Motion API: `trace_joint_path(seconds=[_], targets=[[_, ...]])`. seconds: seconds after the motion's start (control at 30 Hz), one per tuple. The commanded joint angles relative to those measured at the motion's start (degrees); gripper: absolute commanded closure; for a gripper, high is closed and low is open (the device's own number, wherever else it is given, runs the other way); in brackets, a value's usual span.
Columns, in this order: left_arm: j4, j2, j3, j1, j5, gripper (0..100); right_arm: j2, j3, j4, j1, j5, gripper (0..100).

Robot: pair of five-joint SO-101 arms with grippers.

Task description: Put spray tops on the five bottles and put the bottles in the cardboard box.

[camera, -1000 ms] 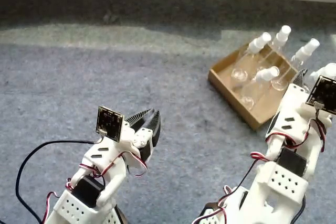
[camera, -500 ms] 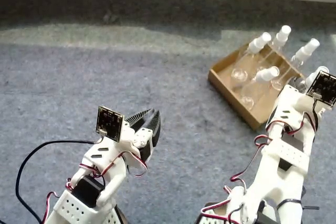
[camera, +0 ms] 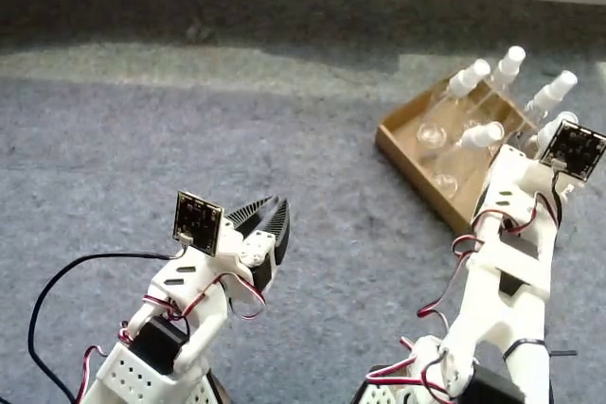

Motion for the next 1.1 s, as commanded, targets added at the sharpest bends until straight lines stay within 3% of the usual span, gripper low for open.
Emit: trace_joint_path(seconds=[0.0,0.57,0.77,0.87,1.07], targets=[[0.0,-0.31,1.19,-0.4,0.35,100,1.63,-4.79,-0.13,-1.27,-0.35,92.2],[0.0,-0.31,1.19,-0.4,0.35,100,16.04,-11.82,0.04,-3.82,0.09,91.6],[0.0,-0.22,1.19,-0.4,0.35,100,15.96,-11.47,0.04,-4.7,0.18,81.6],[0.0,-0.22,1.19,-0.31,0.35,100,15.96,-11.65,0.04,-4.7,0.18,81.2],[0.0,-0.22,1.19,-0.31,0.26,100,15.96,-11.82,0.04,-4.79,5.89,81.0]])
